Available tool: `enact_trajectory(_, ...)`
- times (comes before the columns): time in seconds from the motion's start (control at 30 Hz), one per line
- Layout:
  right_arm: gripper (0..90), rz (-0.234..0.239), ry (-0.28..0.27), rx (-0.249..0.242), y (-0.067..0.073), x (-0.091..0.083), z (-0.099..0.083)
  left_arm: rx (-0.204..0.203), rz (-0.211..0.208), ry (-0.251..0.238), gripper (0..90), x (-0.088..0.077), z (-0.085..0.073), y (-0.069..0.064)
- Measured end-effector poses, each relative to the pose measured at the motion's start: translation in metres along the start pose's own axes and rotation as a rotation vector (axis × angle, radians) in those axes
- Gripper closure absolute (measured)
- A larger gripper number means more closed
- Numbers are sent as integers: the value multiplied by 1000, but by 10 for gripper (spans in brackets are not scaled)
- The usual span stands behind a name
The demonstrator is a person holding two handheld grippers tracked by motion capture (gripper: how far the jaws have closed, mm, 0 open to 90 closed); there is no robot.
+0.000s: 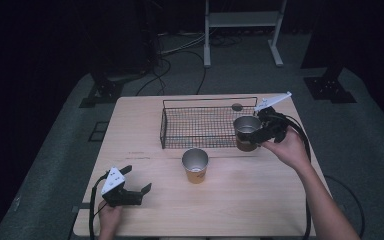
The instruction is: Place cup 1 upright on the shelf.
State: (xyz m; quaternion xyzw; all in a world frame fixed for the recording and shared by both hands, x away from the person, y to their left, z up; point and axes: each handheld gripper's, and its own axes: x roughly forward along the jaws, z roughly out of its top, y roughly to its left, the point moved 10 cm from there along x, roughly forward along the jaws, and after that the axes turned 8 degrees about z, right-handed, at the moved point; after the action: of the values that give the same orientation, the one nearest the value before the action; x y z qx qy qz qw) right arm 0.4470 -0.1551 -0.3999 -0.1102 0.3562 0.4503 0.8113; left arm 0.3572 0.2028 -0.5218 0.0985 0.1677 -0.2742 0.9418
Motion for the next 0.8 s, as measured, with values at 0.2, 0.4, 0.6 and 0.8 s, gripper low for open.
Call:
enact_trajectory(0.2,180,-7,13,-2,-5,5,8,3,-1,2,0,0,0,0)
enact_trajectory(0.4,180,-8,12,5,-11,9,15,1,-1,2,0,0,0,0)
enact_trajectory(0.6,180,-8,14,13,-15,12,20,3,-1,2,0,0,0,0)
enact_trajectory(0.8,180,-9,17,10,-19,14,25,3,-1,2,0,0,0,0)
